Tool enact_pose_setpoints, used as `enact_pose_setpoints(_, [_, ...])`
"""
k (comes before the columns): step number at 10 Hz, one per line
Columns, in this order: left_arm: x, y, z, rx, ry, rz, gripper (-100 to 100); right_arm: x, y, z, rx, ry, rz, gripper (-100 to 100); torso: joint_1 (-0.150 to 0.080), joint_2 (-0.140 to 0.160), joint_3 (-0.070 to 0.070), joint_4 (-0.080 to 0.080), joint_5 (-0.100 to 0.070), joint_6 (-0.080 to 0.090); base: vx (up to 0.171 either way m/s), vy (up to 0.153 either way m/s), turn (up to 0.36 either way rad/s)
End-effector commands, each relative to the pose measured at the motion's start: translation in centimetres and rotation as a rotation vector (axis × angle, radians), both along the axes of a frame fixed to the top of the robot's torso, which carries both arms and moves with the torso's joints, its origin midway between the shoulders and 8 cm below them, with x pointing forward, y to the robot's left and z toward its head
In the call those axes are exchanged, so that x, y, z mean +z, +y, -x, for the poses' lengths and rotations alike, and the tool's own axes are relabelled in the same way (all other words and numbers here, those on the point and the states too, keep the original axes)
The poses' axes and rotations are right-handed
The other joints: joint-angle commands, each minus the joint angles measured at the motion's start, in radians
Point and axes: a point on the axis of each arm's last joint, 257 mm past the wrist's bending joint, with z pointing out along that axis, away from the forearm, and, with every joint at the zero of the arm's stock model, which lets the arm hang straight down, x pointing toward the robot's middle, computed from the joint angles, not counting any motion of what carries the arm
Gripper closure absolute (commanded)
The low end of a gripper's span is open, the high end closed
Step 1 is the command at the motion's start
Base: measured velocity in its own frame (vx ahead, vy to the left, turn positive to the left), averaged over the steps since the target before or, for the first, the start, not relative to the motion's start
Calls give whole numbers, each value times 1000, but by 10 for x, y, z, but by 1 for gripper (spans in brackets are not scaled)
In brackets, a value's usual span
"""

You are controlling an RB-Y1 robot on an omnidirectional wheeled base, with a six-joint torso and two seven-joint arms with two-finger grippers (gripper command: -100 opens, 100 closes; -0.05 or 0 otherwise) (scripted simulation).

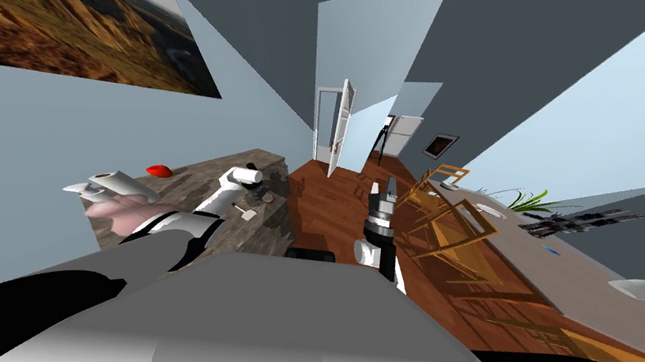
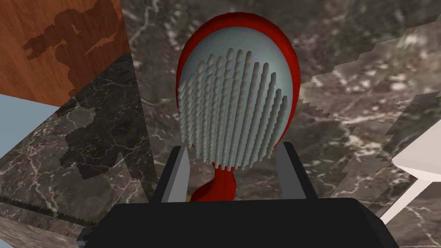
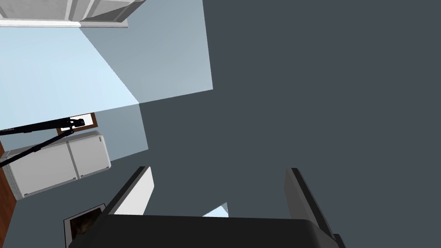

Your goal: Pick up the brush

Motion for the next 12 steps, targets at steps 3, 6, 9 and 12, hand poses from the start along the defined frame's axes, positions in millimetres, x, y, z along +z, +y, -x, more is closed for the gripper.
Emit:
enact_pose_setpoints(3, [4,-6,9,-49,-3,4,100,0,0,0,0,0,0,0,-1,0,0,0,0,2,105,-54,103])
enact_pose_setpoints(6, [2,-8,29,-86,16,12,100,0,0,0,0,0,0,0,1,4,2,1,0,2,72,-38,112])
enact_pose_setpoints(9, [12,-11,32,-118,-6,6,100,0,0,0,0,0,0,0,0,3,2,1,0,1,81,-39,105])
enact_pose_setpoints(12, [10,-7,54,-143,14,8,100,0,0,0,0,0,0,0,0,4,2,1,0,3,75,-51,126])
